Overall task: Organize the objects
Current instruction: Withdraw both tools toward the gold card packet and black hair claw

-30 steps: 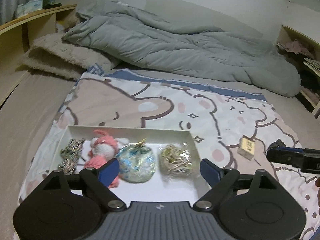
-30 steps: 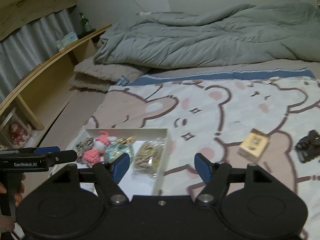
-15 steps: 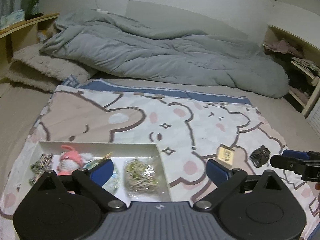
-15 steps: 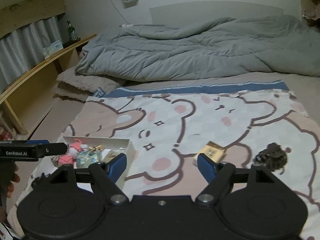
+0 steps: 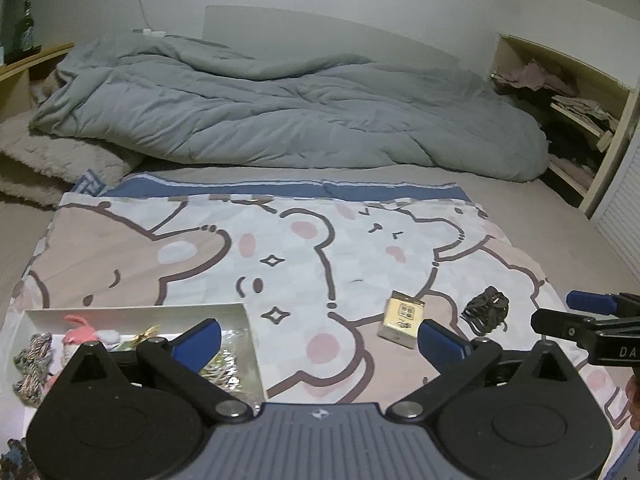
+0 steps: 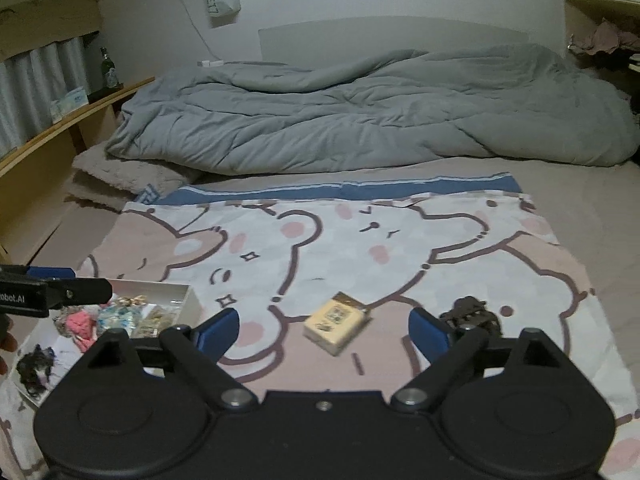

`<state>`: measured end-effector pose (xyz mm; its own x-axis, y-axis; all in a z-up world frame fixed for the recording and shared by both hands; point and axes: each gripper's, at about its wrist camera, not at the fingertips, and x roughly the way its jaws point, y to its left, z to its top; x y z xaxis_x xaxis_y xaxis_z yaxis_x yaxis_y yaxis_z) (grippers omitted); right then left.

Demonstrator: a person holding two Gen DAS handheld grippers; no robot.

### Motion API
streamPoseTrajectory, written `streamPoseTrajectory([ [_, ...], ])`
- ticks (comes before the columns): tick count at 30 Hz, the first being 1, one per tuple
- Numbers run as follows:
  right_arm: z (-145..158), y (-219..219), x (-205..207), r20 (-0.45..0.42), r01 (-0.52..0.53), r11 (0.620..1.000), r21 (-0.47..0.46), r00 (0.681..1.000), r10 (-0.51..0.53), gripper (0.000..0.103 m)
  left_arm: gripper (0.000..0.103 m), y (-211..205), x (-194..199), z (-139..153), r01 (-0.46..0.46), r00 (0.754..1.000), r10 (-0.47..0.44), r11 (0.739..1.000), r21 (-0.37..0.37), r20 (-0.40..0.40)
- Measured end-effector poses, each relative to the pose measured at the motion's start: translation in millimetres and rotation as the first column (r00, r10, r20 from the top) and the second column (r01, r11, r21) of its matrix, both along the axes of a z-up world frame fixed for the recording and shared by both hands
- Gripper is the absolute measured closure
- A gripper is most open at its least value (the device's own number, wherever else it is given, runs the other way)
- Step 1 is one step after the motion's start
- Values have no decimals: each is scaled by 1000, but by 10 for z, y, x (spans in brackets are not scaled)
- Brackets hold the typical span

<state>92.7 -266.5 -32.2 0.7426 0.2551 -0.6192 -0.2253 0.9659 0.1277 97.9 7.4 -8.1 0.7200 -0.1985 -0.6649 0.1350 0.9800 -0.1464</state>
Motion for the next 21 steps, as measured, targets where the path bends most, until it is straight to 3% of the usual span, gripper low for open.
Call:
streamPoseTrajectory([
  [11,-47,-285,24,14,72,997,-33,997,-72,0,0,-233,112,-47,22,1000,-22,1000,19,2],
  [21,-155,-550,148,0,153,988,-21,988,-153,0,0,-530,291,-156,32,999,-33,997,64,26],
])
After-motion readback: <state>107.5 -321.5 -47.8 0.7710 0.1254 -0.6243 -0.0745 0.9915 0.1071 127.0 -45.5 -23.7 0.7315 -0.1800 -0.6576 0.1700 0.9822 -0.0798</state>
